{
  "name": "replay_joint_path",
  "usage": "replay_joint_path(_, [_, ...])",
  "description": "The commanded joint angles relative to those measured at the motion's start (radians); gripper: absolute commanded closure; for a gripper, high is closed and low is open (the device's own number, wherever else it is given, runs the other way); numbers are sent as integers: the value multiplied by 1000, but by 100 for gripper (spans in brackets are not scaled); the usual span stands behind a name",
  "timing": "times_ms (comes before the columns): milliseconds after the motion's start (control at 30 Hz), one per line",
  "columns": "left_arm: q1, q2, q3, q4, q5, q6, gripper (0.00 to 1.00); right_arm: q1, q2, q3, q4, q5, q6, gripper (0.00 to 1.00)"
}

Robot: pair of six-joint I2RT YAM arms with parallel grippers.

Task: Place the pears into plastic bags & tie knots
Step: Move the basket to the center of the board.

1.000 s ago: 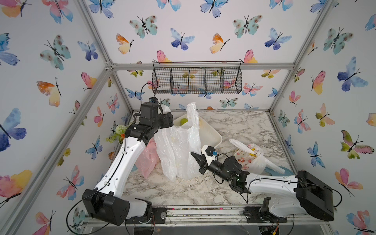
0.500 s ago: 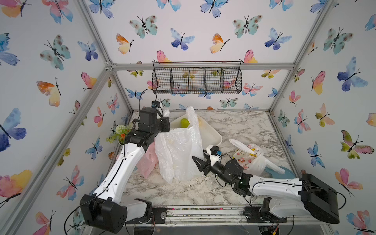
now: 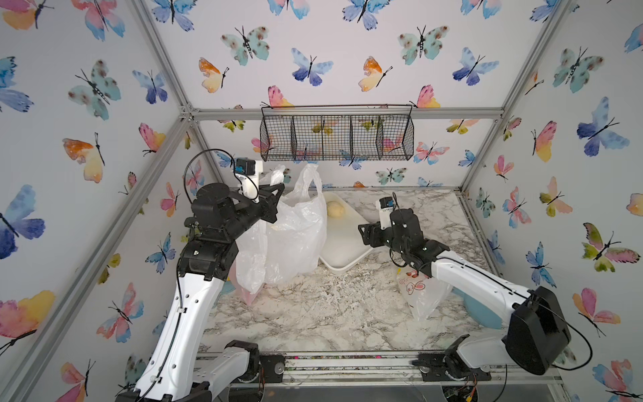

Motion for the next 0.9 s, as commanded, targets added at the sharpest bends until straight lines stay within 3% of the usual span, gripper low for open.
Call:
replay_joint_path(0, [-3,29,51,12,223,57,100,-2,-6,99,-153,-143,-124,18])
replay_joint_path(100, [-3,45,72,-15,264,101,100,-62,23,198,-217,-172,-127,15])
replay_joint_path(200, [0,47,89,-40,111,135,100,-162,155,319,-363,-127,-85,15])
replay_joint_path(333, [0,30,123,-65,-101,142,100,-177,370,477,-489,-8,-115,14])
replay_joint_path(500, [-1,-83,26,99,-108,158,100,-176,571,644,-493,-18,-116,14])
replay_joint_path(700, [-1,-83,10,102,-70,138,100,-176,798,847,-557,-77,-127,21])
replay_joint_path(867, [-1,-81,-33,142,-47,108,100,-177,873,868,-530,-3,-74,24])
